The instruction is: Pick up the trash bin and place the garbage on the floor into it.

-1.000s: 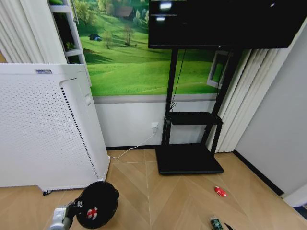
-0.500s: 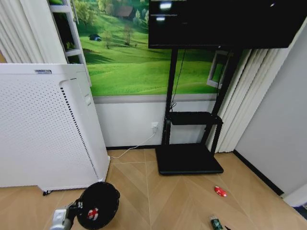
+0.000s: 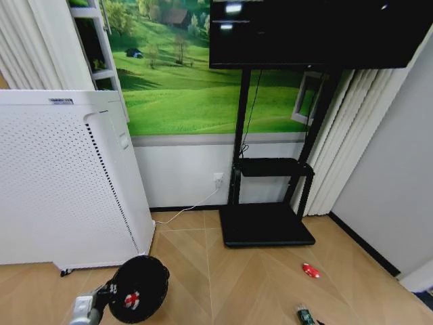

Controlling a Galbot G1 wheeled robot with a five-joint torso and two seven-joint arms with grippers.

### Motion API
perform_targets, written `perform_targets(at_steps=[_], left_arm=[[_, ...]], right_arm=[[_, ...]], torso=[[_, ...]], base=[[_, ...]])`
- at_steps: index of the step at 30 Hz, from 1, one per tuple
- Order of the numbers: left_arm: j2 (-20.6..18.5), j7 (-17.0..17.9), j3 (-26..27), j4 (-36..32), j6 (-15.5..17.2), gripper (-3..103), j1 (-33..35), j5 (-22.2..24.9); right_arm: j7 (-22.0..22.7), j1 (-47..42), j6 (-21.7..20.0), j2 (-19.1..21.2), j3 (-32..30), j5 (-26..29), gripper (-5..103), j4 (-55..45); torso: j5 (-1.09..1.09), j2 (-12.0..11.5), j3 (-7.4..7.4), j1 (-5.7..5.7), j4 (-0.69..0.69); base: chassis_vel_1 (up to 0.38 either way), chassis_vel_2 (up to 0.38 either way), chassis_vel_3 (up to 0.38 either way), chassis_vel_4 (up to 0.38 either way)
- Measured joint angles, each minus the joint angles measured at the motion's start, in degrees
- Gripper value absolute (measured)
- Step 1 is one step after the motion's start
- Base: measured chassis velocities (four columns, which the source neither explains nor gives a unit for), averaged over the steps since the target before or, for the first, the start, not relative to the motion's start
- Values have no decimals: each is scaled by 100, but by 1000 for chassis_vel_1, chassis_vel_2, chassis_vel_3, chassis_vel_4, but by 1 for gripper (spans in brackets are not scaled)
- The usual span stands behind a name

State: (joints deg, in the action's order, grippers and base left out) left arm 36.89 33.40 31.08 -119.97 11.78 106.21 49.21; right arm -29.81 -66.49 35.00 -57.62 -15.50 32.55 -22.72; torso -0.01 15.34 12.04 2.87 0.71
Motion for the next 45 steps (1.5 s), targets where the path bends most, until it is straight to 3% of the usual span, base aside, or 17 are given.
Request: perform_targets(at_steps=[6,16,18,25,34,39,45], left_arm=[[37,-35,13,-7,-15,7,55,-21],[20,-46,17,19,-32,7,31,3],[12,-42,17,24,-32,7,23,16],[-73,13,-74,58,-9,7,-81,73],[-226,176,-293,45,113,7,-407,261],[-400,358,-434,-40,199,7,-755,602],[-465,424,-482,-101,232,7,-877,713]], right_arm=[[-8,39,-127,-35,-84,-15,74,129],[91,39,-82,-91,-86,-73,32,122],[102,30,-53,-89,-78,-92,32,109],[372,-430,224,235,62,-169,14,-735],[767,-1112,561,790,106,-218,13,-2140],[999,-1310,1060,1106,124,-576,13,-3009],[1298,-1319,1087,1455,172,-775,13,-3791]], torso=[[0,0,0,0,-1],[2,0,0,0,0],[1,0,0,0,0],[1,0,0,0,-1],[2,-1,0,0,-1],[-1,-1,0,0,0],[0,-1,0,0,0]], base=[[0,0,0,0],[0,0,0,0],[0,0,0,0],[0,0,0,0],[0,0,0,0],[0,0,0,0],[0,0,0,0]])
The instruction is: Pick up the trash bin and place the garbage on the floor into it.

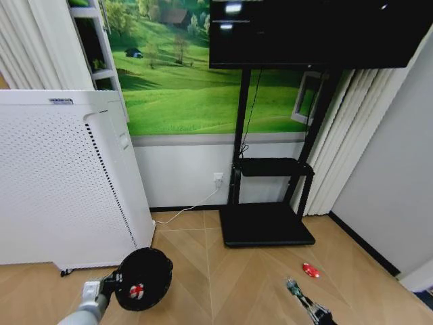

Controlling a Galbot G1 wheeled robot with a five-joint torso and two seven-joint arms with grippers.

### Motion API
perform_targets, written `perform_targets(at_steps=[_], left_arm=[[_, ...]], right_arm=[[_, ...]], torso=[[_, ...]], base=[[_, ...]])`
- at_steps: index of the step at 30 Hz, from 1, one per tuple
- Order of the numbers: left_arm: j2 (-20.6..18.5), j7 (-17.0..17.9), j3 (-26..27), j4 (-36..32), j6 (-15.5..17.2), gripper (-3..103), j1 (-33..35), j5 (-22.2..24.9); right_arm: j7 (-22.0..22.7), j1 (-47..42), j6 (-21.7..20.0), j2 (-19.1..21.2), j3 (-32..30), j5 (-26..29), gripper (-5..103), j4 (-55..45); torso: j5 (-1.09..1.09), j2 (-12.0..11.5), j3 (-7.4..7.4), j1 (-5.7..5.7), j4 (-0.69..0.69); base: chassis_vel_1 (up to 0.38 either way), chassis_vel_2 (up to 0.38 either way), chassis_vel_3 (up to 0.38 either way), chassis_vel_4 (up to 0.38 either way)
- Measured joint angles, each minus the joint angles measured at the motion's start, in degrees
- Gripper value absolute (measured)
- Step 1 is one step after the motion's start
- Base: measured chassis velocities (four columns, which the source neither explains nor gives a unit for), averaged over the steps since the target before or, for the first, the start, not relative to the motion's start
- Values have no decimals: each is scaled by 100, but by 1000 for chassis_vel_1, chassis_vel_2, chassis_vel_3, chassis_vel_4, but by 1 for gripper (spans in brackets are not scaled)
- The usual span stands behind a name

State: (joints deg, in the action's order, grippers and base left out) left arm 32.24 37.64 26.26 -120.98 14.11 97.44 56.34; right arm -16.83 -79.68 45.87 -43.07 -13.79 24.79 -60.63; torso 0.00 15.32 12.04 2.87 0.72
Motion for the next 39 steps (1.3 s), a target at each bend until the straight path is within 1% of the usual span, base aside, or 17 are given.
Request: perform_targets(at_steps=[2,4,5,6,10,13,15,22,24,25,26,29,31,32,33,36,39], left_arm=[[-3,15,-35,-23,18,7,-30,19],[3,17,-54,-26,30,7,-47,22],[19,21,-77,-26,39,7,-76,27],[19,21,-77,-26,39,7,-76,27],[41,104,-183,-61,76,7,-253,143],[39,171,-228,-103,89,7,-348,246],[3,214,-287,-117,99,7,-490,352],[21,269,-444,-48,101,7,-809,524],[28,376,-678,2,107,7,-1093,692],[28,376,-678,2,107,7,-1093,692],[9,471,-956,51,108,7,-1397,815],[-14,670,-1583,137,111,7,-2053,1054],[-7,708,-1704,160,111,7,-2191,1083],[41,805,-2020,219,111,7,-2543,1164],[41,805,-2020,219,111,7,-2543,1164],[172,1015,-2631,378,113,7,-3213,1308],[249,1085,-2866,472,112,7,-3490,1392]], right_arm=[[93,62,0,247,79,-34,13,-476],[193,108,-7,373,146,-33,13,-777],[290,143,-47,486,217,-48,13,-1122],[290,143,-47,486,217,-48,13,-1122],[553,224,-305,824,415,-16,13,-2079],[616,276,-365,964,514,18,13,-2358],[680,340,-456,1193,665,53,13,-2781],[978,653,-678,1375,1118,70,13,-3635],[1098,1137,-756,1433,1585,59,13,-3820],[1098,1137,-756,1433,1585,59,13,-3820],[1179,1595,-781,1471,2016,105,13,-3828],[1206,2232,-796,1542,2627,259,13,-3822],[1206,2308,-799,1543,2708,275,13,-3832],[1209,2470,-807,1513,2893,297,13,-3887],[1209,2470,-807,1513,2893,297,13,-3887],[1261,2591,-833,1362,3203,299,13,-4055],[1276,2637,-850,1263,3384,287,13,-4115]], torso=[[1,0,0,0,-1],[4,0,0,0,-2],[0,0,0,0,-1],[0,0,0,0,-1],[3,0,0,0,-1],[-2,0,0,0,-1],[4,0,0,0,0],[2,0,0,0,0],[1,0,0,0,-1],[1,0,0,0,-1],[1,0,1,-1,-2],[2,0,1,0,-2],[2,0,1,0,-1],[1,0,1,0,0],[1,0,1,0,0],[0,0,0,0,0],[0,0,0,0,1]], base=[[0,0,0,0],[0,0,0,0],[0,0,0,0],[0,0,0,0],[0,0,0,0],[0,0,0,0],[0,0,0,0],[0,0,0,0],[0,0,0,0],[0,0,0,0],[0,0,0,0],[0,0,0,0],[0,0,0,0],[0,0,0,0],[0,0,0,0],[0,0,0,0],[0,0,0,0]])
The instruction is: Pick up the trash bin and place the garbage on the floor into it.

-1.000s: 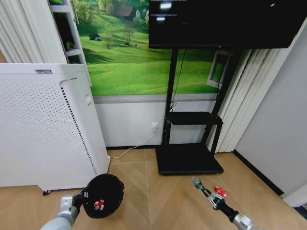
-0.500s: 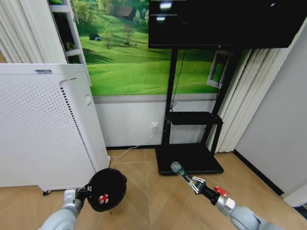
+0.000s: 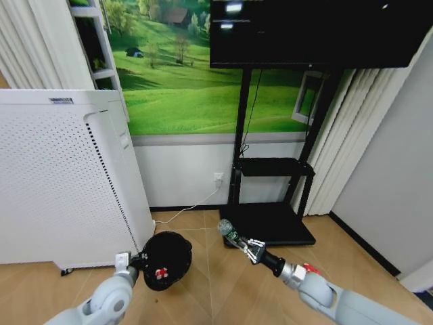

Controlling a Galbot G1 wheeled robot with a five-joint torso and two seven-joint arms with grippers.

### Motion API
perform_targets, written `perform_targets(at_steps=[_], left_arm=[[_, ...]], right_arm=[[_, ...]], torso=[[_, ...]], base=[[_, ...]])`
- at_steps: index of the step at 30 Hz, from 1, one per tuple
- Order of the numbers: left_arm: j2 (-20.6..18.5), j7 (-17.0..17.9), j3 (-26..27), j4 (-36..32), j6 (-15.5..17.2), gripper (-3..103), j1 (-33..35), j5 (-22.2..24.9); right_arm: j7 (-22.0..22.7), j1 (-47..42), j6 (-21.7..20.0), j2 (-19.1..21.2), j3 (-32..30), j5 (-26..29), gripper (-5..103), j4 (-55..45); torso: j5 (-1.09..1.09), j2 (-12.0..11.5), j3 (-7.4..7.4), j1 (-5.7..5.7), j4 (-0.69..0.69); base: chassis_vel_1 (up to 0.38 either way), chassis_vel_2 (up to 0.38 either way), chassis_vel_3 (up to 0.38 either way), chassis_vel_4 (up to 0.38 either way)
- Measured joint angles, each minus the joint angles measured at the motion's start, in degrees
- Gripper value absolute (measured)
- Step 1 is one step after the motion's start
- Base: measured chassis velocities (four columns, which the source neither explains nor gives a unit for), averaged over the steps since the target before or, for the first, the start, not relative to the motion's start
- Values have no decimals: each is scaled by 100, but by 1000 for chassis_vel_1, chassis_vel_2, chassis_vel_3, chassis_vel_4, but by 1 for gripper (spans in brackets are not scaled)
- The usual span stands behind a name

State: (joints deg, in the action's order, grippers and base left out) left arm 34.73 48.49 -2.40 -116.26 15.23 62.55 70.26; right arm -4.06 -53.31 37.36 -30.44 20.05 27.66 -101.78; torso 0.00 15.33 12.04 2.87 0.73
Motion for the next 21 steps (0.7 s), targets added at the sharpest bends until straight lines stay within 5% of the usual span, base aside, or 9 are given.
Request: perform_targets(at_steps=[11,21], left_arm=[[320,51,-564,265,24,7,-395,82],[837,31,-1593,936,11,7,-1334,175]], right_arm=[[46,833,17,-475,983,32,13,332],[359,2094,-54,-1346,2309,348,13,783]], torso=[[1,0,0,0,-1],[1,0,0,0,-2]], base=[[0,0,0,0],[0,0,0,0]])
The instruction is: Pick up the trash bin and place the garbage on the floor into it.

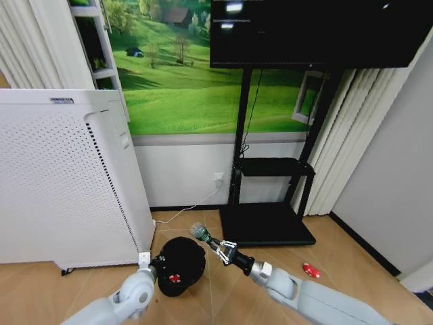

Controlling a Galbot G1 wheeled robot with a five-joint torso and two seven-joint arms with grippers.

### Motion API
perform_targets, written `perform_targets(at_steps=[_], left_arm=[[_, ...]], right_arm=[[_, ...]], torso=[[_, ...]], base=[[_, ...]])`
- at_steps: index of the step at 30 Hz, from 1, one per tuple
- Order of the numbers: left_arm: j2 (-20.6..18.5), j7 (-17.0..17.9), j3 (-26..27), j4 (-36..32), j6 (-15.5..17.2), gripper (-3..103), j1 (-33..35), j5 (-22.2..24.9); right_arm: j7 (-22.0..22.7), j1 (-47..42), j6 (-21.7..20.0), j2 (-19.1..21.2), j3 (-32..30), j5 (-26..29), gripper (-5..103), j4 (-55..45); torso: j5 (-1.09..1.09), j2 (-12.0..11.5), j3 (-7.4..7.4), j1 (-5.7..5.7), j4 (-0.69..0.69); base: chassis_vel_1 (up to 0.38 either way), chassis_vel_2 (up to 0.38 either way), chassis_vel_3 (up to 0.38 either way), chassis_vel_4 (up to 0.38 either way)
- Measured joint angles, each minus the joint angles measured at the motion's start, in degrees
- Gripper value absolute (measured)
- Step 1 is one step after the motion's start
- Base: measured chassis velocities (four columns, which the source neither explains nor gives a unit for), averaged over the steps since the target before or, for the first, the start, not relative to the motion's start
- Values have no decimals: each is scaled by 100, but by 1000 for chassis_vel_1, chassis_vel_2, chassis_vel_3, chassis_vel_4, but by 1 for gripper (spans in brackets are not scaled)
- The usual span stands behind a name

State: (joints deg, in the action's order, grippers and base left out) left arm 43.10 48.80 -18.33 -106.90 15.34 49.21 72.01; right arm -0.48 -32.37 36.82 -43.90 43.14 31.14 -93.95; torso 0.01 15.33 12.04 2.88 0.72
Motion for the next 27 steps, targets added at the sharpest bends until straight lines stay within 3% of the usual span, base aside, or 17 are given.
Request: perform_targets(at_steps=[10,22,25,27], left_arm=[[442,19,-807,566,-108,7,-1063,364],[510,-11,-990,551,-122,7,-1198,457],[463,-51,-990,538,-121,7,-1168,456],[447,-57,-989,525,-121,7,-1156,455]], right_arm=[[-65,194,127,-614,433,123,13,855],[-493,244,389,-789,484,286,10,1485],[-599,250,460,-787,492,294,24,1601],[-608,246,475,-787,490,294,18,1625]], torso=[[-1,1,0,0,1],[-1,1,0,0,-1],[0,1,0,0,0],[0,0,0,0,0]], base=[[0,0,0,0],[0,0,0,0],[0,0,0,0],[0,0,0,0]])
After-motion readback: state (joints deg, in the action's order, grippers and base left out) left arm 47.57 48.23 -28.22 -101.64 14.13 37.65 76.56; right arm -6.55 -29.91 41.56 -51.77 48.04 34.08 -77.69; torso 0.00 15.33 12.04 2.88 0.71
